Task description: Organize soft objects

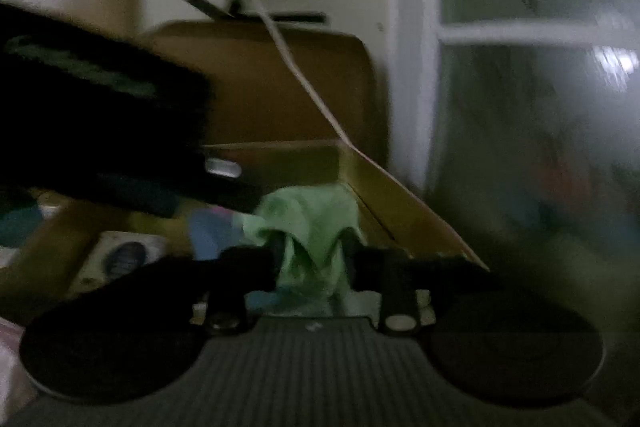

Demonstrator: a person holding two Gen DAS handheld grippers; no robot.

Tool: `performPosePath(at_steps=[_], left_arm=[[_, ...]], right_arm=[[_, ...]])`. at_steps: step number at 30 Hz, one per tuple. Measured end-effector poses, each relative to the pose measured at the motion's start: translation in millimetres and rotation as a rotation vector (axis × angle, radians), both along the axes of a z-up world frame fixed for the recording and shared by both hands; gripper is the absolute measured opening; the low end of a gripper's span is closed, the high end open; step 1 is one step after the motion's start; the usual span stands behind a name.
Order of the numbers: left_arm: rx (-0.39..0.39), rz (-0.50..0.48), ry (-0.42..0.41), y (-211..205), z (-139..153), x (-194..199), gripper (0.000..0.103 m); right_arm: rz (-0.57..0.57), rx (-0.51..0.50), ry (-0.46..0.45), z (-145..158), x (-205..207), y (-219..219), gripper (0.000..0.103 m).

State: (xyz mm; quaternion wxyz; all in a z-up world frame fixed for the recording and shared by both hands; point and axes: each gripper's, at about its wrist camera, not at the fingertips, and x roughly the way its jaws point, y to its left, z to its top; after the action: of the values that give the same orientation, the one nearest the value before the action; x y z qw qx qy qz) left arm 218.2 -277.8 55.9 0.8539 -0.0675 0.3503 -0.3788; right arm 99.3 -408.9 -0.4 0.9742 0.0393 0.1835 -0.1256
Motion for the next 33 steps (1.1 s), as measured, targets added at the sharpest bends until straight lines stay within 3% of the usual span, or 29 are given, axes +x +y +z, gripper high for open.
performPosePath(at_steps=[3,9,15,17,21,27,33], left_arm=[[0.010,0.028,-0.013,10,-1,-5,0.070],[0.082,0.050,-0.047,15,-1,-31,0.070],[0.123,0.070,-0.088,31,5,-68,0.074],[0.140,0.077,-0.101,40,9,-82,0.080],[0.194,0.126,-0.170,60,19,-110,0.103],[0.228,0.154,-0.230,92,21,-146,0.103],[0.254,0.175,-0.238,115,15,-171,0.103]], right_arm=[[0.012,0.051,-0.053,-1,-22,-5,0.050],[0.006,0.102,-0.123,-1,-67,6,0.050],[0.008,0.185,-0.158,4,-87,12,0.050],[0.009,0.198,-0.162,5,-98,17,0.050],[0.018,0.265,-0.155,7,-110,22,0.050],[0.053,0.395,-0.115,9,-131,30,0.052],[0.078,0.407,-0.096,16,-147,53,0.055]])
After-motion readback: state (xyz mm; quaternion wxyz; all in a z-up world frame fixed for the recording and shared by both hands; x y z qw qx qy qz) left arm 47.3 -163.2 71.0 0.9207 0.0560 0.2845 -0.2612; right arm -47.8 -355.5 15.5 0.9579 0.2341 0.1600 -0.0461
